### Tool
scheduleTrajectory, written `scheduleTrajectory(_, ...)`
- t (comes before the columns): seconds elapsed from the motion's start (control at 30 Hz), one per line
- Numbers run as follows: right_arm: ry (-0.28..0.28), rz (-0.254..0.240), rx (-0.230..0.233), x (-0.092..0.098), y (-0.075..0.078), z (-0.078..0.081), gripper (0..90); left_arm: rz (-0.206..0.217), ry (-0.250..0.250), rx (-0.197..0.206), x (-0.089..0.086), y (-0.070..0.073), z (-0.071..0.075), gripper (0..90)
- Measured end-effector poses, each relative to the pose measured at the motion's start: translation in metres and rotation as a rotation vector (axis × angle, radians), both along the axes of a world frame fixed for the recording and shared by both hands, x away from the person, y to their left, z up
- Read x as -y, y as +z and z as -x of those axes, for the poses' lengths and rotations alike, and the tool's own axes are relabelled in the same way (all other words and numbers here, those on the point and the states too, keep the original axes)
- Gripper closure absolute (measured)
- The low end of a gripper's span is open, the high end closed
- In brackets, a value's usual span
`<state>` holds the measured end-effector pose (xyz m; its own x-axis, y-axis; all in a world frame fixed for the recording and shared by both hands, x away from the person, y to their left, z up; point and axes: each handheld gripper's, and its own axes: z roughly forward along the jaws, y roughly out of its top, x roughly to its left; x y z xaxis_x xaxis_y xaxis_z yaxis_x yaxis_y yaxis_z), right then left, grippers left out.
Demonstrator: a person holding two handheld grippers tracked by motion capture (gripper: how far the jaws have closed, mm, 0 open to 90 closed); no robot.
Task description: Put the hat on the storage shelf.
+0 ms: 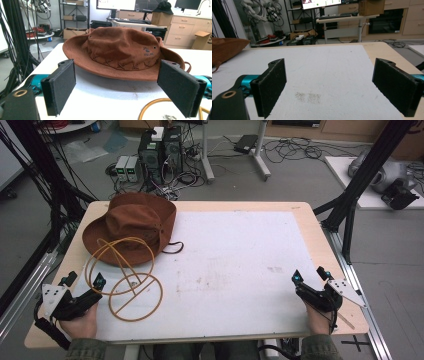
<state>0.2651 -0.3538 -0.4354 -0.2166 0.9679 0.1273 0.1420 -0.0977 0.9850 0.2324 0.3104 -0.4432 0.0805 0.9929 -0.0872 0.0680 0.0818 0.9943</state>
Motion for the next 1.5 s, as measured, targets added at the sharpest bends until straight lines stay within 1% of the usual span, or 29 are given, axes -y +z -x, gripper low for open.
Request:
scheduleTrajectory(0.07,0.022,0.001,0.010,-0.003,0.005,-0.003,11.4,-0.005,-0.001,0.001,0.000,0.000,0.000,15.5)
scheduleTrajectory(0.1,0.022,0.001,0.010,-0.003,0.005,-0.003,11.4,-0.005,0.000,0.001,0.001,0.000,0.000,15.5)
scheduleTrajectory(0.13,0.026,-0.001,0.029,-0.006,0.011,-0.005,11.4,-0.007,-0.001,-0.001,0.001,0.000,0.000,15.5)
scheduleTrajectory(0.2,0.026,-0.005,0.032,-0.007,0.012,-0.006,11.4,-0.006,0.000,0.001,0.002,0.001,0.000,15.5)
scheduleTrajectory(0.23,0.039,-0.009,0.038,-0.012,0.017,-0.010,11.4,-0.008,-0.002,0.001,0.002,0.001,0.001,15.5)
scheduleTrajectory(0.37,0.052,0.007,0.043,-0.019,0.024,-0.016,11.4,-0.005,-0.001,0.006,0.003,0.001,0.002,15.5)
scheduleTrajectory(0.43,0.070,0.007,0.040,-0.026,0.031,-0.024,11.4,-0.004,0.000,0.003,0.002,0.001,0.002,15.5)
scheduleTrajectory(0.5,0.076,0.007,0.038,-0.029,0.033,-0.025,11.4,-0.005,0.002,0.003,0.001,0.001,0.002,15.5)
scheduleTrajectory(0.6,0.100,0.029,0.043,-0.041,0.043,-0.034,11.4,-0.001,0.007,0.004,0.000,0.001,0.002,15.5)
scheduleTrajectory(0.67,0.132,0.047,0.049,-0.054,0.053,-0.045,11.4,0.001,0.008,0.005,0.000,0.001,0.002,15.5)
scheduleTrajectory(0.73,0.144,0.050,0.046,-0.058,0.056,-0.048,11.4,-0.001,0.004,0.005,0.000,0.001,0.002,15.5)
scheduleTrajectory(0.8,0.187,0.068,0.044,-0.072,0.066,-0.058,11.4,0.001,0.007,0.007,0.000,0.001,0.001,15.5)
scheduleTrajectory(0.83,0.227,0.095,0.044,-0.086,0.075,-0.067,11.4,0.005,0.004,0.009,0.000,0.001,0.001,15.5)
scheduleTrajectory(0.87,0.242,0.108,0.043,-0.093,0.079,-0.071,11.4,0.005,0.003,0.010,-0.001,0.001,0.001,15.5)
scheduleTrajectory(0.9,0.242,0.108,0.043,-0.093,0.079,-0.071,11.4,0.002,0.004,0.011,-0.001,0.001,0.001,15.5)
scheduleTrajectory(0.93,0.271,0.123,0.049,-0.107,0.086,-0.080,11.4,-0.003,0.005,0.010,-0.001,0.002,0.001,15.5)
scheduleTrajectory(1.0,0.299,0.137,0.048,-0.122,0.091,-0.089,11.4,-0.004,0.004,0.011,-0.001,0.002,0.001,15.5)
scheduleTrajectory(1.03,0.299,0.137,0.048,-0.122,0.091,-0.089,11.4,-0.003,0.003,0.012,0.000,0.002,0.001,15.5)
scheduleTrajectory(1.07,0.310,0.144,0.054,-0.129,0.093,-0.093,11.4,-0.002,0.002,0.013,0.000,0.002,0.001,15.5)
scheduleTrajectory(1.1,0.321,0.144,0.053,-0.136,0.095,-0.098,11.4,-0.006,0.001,0.012,0.000,0.003,0.001,15.5)
scheduleTrajectory(1.13,0.358,0.149,0.054,-0.152,0.100,-0.108,11.4,-0.012,-0.002,0.010,0.000,0.003,0.001,15.5)
scheduleTrajectory(1.2,0.369,0.153,0.053,-0.158,0.101,-0.112,11.4,-0.018,0.000,0.016,0.002,0.003,0.001,15.5)
scheduleTrajectory(1.27,0.396,0.156,0.042,-0.176,0.105,-0.125,11.4,-0.029,0.000,0.018,0.003,0.004,0.001,15.5)
scheduleTrajectory(1.3,0.422,0.155,0.039,-0.191,0.108,-0.136,11.4,-0.034,-0.001,0.020,0.003,0.004,0.001,15.5)
scheduleTrajectory(1.33,0.431,0.155,0.036,-0.197,0.109,-0.140,11.4,-0.046,-0.002,0.018,0.003,0.004,0.001,15.5)
scheduleTrajectory(1.37,0.431,0.155,0.036,-0.197,0.109,-0.140,11.4,-0.046,-0.002,0.018,0.003,0.004,0.001,15.5)
scheduleTrajectory(1.4,0.440,0.157,0.030,-0.205,0.111,-0.145,11.4,-0.045,-0.003,0.018,0.003,0.004,0.001,15.5)
scheduleTrajectory(1.47,0.463,0.171,0.012,-0.222,0.113,-0.157,11.4,-0.046,-0.004,0.020,0.003,0.004,0.001,15.5)
scheduleTrajectory(1.5,0.489,0.192,-0.001,-0.239,0.113,-0.169,11.4,-0.045,-0.004,0.023,0.003,0.004,0.001,15.5)
